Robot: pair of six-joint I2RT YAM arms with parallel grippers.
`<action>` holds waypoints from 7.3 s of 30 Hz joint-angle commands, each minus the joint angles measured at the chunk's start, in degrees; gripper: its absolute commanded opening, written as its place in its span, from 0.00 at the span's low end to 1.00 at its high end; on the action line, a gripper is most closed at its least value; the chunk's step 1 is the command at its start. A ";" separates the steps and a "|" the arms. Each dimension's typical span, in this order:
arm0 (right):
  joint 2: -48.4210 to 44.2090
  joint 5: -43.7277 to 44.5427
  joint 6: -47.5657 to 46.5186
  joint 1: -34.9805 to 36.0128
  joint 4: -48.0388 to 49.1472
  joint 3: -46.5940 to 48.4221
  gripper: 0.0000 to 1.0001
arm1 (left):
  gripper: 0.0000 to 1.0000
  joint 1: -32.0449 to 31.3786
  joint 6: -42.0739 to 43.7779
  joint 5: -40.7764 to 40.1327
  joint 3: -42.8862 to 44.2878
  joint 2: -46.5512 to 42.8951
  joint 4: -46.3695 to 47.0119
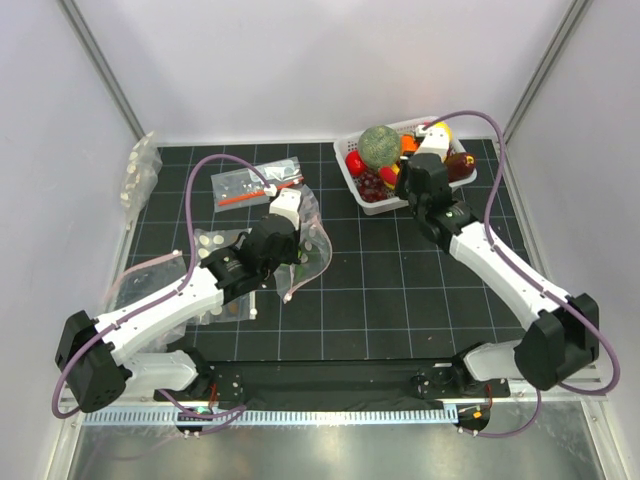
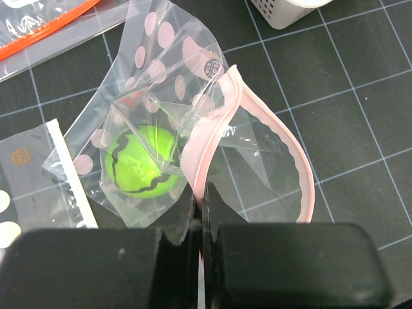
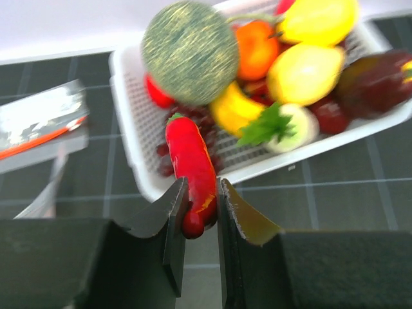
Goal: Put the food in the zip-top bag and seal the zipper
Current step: Pick up the fake vegetable from the bin, then place the fake vegetable in the zipper food storage bag, then pick up the fake vegetable from the bin, then place the fake vegetable in the zipper food storage bag.
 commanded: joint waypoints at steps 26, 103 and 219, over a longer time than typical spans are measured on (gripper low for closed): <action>-29.48 -38.51 12.26 8.27 18.54 -28.38 0.01 | 0.00 -0.18 0.31 -2.15 -0.78 -2.87 6.03; -7.79 19.77 0.05 8.91 7.53 -15.81 1.00 | 0.00 -3.52 -2.68 -2.16 -7.63 -7.62 14.91; -18.50 2.54 -24.39 37.90 50.07 -39.45 0.01 | 0.00 -3.52 -10.06 17.00 -2.72 -10.52 7.53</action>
